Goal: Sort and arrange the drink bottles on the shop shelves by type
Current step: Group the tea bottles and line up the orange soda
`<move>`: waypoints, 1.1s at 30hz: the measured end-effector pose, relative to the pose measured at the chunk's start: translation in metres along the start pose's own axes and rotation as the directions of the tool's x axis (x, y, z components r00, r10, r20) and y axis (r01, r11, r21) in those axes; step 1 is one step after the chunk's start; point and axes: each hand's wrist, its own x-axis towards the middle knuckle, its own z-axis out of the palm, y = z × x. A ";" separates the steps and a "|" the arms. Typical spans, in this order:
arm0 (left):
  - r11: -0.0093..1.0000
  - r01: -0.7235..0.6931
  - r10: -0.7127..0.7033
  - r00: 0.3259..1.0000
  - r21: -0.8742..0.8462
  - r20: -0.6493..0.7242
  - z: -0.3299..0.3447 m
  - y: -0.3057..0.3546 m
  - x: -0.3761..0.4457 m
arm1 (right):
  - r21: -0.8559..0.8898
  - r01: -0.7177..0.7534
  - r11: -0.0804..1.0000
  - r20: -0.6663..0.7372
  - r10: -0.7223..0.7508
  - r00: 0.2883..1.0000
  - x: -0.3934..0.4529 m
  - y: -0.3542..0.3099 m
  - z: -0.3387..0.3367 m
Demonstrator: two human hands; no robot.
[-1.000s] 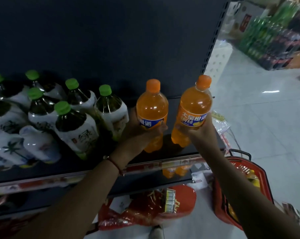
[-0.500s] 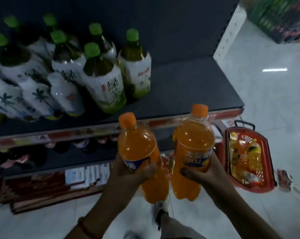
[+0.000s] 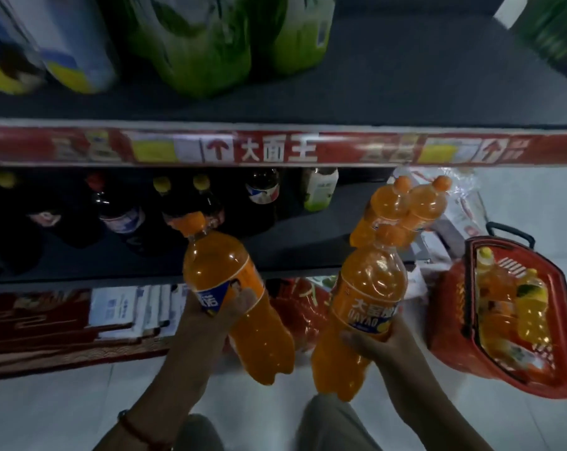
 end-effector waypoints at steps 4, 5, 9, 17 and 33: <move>0.992 -0.125 0.126 0.991 0.010 -0.044 0.014 -0.055 0.063 | -0.012 0.089 0.996 -0.021 -0.089 0.996 0.069 0.041 -0.008; 0.984 -0.178 0.178 0.982 0.005 -0.058 0.017 -0.064 0.078 | -0.016 0.134 0.991 -0.035 -0.134 0.990 0.086 0.048 -0.009; 0.923 -0.386 0.385 0.921 -0.010 -0.054 0.029 -0.083 0.131 | -0.087 0.384 0.919 -0.058 -0.390 0.919 0.145 0.060 -0.009; 0.783 -0.614 0.620 0.784 0.095 -0.042 0.049 -0.111 0.222 | -0.152 0.667 0.730 -0.150 -0.684 0.714 0.250 0.066 0.003; 0.635 -0.668 0.757 0.637 0.387 -0.143 0.052 -0.107 0.243 | -0.328 0.665 0.671 -0.345 -0.740 0.577 0.248 0.082 0.025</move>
